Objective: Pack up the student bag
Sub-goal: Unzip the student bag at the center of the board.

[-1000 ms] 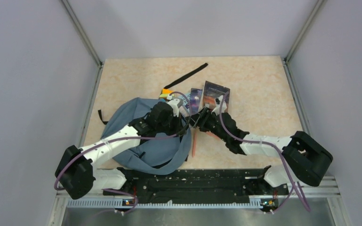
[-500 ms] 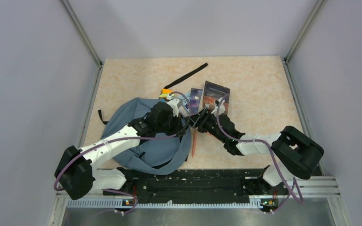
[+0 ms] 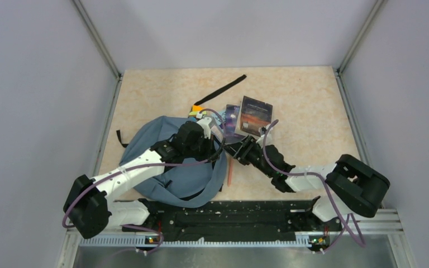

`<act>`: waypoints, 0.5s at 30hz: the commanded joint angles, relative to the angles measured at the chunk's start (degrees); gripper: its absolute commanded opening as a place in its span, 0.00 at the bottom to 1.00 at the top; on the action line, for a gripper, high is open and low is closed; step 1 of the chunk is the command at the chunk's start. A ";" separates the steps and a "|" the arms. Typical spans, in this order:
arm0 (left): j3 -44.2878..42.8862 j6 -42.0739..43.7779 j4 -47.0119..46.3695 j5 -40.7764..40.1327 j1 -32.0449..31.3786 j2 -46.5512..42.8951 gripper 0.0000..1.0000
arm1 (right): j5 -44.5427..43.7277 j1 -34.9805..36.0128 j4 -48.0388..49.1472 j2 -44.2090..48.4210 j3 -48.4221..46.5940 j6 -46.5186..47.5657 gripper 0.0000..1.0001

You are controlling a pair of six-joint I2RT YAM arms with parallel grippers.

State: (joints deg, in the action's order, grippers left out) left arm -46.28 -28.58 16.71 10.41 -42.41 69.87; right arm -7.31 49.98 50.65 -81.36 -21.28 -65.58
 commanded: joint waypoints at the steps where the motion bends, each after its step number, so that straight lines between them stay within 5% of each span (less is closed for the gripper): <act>1: -1.87 0.52 -0.10 -0.35 -0.21 -1.17 0.00 | -1.16 1.13 7.54 0.50 0.77 -3.45 0.56; 15: -1.89 0.62 -0.27 0.19 -0.21 -0.82 0.00 | -0.46 1.09 14.61 -7.17 -2.54 -5.83 0.54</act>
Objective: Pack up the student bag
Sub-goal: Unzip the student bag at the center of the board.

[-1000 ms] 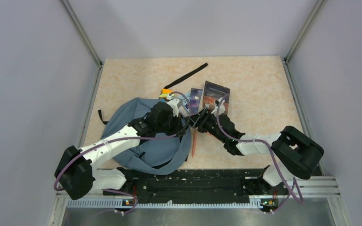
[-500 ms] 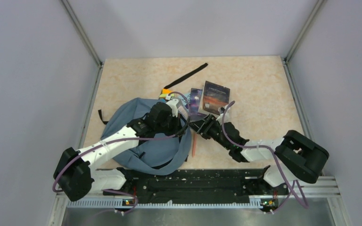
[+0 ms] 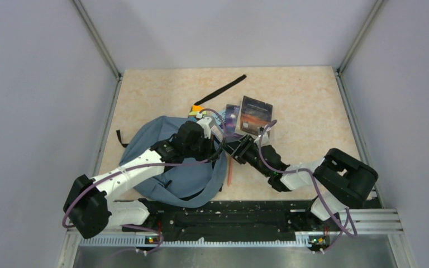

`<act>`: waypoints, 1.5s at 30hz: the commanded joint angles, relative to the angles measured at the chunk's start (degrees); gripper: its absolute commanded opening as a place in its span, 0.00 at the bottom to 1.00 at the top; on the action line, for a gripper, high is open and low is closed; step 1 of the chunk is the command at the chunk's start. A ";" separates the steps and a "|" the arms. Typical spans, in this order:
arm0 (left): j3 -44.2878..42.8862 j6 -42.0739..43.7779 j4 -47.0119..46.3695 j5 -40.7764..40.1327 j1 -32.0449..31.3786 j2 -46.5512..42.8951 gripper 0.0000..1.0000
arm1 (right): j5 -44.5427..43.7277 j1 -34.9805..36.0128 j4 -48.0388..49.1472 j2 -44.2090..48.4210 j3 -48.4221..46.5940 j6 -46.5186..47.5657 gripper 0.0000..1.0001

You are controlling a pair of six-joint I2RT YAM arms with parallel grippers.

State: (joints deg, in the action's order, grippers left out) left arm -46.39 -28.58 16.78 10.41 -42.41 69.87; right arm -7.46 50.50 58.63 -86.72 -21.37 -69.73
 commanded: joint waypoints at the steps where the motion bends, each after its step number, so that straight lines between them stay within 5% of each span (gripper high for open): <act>1: -1.81 0.70 -0.34 0.28 -0.24 -0.81 0.00 | -0.59 0.56 6.95 -2.33 -2.60 -1.65 0.53; 26: -1.37 1.50 -0.16 0.86 -0.22 -1.06 0.00 | -6.09 0.49 -1.38 -7.51 -12.56 11.74 0.41; 43: -1.34 1.51 -0.25 0.90 -0.26 -0.53 0.00 | -8.29 0.53 -3.53 -8.07 -14.93 18.79 0.17; 45: -1.36 1.51 -0.25 0.84 -0.21 -0.54 0.00 | -8.51 0.50 -3.87 -7.63 -14.97 20.10 0.05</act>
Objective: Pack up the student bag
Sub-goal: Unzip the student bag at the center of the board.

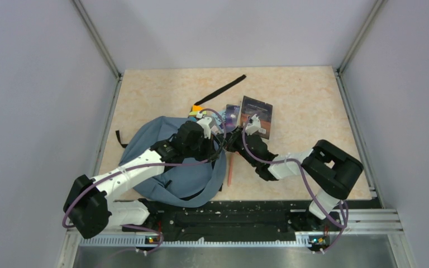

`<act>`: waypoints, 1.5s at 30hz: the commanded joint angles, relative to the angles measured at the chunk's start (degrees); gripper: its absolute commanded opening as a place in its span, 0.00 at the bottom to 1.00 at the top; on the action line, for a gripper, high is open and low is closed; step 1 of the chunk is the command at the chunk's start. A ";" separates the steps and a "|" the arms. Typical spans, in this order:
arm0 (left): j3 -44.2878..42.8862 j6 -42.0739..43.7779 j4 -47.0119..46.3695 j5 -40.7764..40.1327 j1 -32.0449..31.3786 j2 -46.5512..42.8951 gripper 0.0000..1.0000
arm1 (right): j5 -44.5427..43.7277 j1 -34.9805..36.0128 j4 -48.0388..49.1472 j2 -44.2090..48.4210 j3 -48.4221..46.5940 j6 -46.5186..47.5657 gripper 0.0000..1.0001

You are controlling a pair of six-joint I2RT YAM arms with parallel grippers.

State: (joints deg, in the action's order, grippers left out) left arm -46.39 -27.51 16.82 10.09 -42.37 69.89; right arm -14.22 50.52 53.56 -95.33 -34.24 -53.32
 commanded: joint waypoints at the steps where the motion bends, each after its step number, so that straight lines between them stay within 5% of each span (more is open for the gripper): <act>1: -1.41 0.51 -0.30 1.16 -0.26 -0.54 0.00 | -1.62 0.50 1.46 1.23 -2.00 4.75 0.00; 9: -1.66 2.34 -0.15 1.78 -0.26 -0.37 0.00 | 0.30 0.39 0.51 1.43 -4.00 14.67 0.00; 18: -3.33 6.54 1.11 4.39 -0.28 -1.04 0.00 | 10.52 -2.18 -13.14 -4.32 -17.37 25.73 0.00; 30: -5.92 11.49 3.26 4.82 -0.26 -3.14 0.00 | 23.71 -5.33 -21.43 -15.28 -30.97 29.15 0.00; 45: -6.87 13.26 3.84 5.68 -0.27 -4.03 0.00 | 27.36 -5.53 -26.93 -24.71 -44.62 33.37 0.00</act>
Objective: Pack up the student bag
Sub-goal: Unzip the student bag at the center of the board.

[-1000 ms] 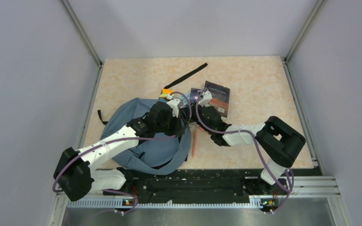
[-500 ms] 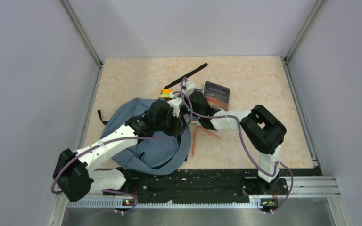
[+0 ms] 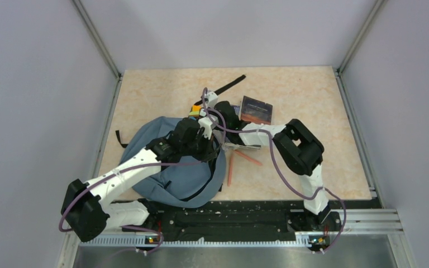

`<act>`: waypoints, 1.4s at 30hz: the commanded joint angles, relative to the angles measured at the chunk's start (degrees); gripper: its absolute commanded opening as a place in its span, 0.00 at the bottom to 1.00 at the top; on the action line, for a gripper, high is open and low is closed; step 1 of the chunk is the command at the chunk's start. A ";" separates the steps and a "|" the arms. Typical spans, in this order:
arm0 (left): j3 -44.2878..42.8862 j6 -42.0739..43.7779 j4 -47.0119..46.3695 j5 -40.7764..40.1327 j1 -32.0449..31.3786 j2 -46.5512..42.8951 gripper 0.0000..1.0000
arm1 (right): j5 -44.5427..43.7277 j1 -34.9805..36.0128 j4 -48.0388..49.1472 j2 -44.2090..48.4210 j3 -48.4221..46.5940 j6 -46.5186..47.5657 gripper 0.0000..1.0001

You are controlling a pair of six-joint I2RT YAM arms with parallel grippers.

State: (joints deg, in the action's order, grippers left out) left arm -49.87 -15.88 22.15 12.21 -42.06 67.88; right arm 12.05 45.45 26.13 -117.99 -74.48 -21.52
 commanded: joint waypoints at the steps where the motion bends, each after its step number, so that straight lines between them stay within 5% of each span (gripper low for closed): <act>1: -3.46 1.68 -1.61 3.73 -0.59 -1.97 0.00 | 1.06 -0.45 0.48 -2.70 -5.13 1.65 0.00; 12: -3.87 2.96 -2.72 4.92 -0.52 -1.97 0.00 | 0.34 -0.47 -2.84 -8.56 -14.09 2.67 0.00; 21: -3.94 -0.06 -3.50 -3.65 -0.39 -2.22 0.00 | 0.92 -0.53 -6.15 -8.67 -16.66 3.46 0.00; 25: -3.86 -1.39 -3.52 -6.41 0.04 -2.47 0.06 | 0.55 -0.62 -7.10 -4.44 -14.49 3.98 0.33; 29: -3.34 -2.59 -3.23 -8.66 0.22 -3.58 0.39 | -1.67 -1.16 -8.21 2.56 -10.37 4.55 0.66; 34: -1.72 -4.09 -2.51 -10.19 0.40 -5.81 0.58 | -2.79 -4.03 -8.76 11.22 -3.37 2.70 0.73; 42: 3.92 -8.54 -3.16 -10.84 0.36 -9.98 0.64 | -6.95 -7.15 -9.87 25.80 11.65 0.04 0.75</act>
State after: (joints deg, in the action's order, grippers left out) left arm -48.69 -21.19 21.41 2.28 -41.71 60.10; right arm 8.40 38.65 16.34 -98.94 -68.51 -19.77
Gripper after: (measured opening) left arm 0.635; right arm 0.745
